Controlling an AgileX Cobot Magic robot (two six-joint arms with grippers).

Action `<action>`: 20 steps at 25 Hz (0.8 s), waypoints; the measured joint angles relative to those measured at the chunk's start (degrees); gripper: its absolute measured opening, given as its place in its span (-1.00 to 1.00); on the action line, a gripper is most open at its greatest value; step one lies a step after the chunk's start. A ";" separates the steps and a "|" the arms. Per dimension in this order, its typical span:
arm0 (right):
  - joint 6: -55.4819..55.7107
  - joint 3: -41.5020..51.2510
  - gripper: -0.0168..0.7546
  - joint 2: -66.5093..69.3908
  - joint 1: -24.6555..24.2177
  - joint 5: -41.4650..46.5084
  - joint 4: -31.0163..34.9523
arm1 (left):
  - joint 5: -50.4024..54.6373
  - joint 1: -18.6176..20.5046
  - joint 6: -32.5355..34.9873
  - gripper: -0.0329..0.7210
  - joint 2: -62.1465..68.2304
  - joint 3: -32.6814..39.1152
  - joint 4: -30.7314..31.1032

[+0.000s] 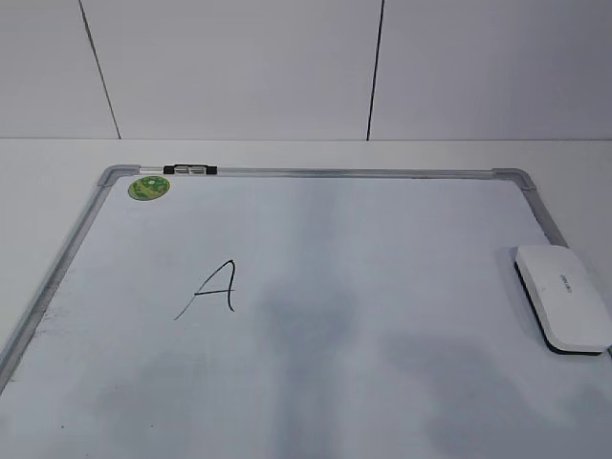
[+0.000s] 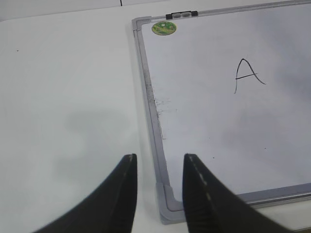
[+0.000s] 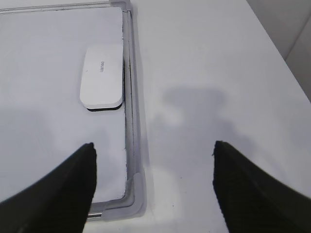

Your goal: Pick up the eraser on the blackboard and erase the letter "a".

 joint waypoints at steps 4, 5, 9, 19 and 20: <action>-0.45 0.00 0.58 0.00 0.00 0.00 0.00 | 0.00 0.00 0.00 -0.28 0.00 0.00 0.00; -1.02 0.00 0.58 0.00 0.00 0.00 0.13 | 0.00 0.00 0.00 -0.28 0.00 0.00 0.00; -1.99 0.00 0.58 0.00 -0.09 0.00 0.60 | 0.00 0.00 0.00 -0.28 0.00 0.00 0.00; -2.19 0.00 0.58 0.00 -0.09 0.00 0.83 | 0.00 0.00 0.00 -0.28 0.00 0.00 0.00; -2.19 0.00 0.58 0.00 -0.09 0.00 0.83 | 0.00 0.00 0.00 -0.29 0.00 0.00 0.00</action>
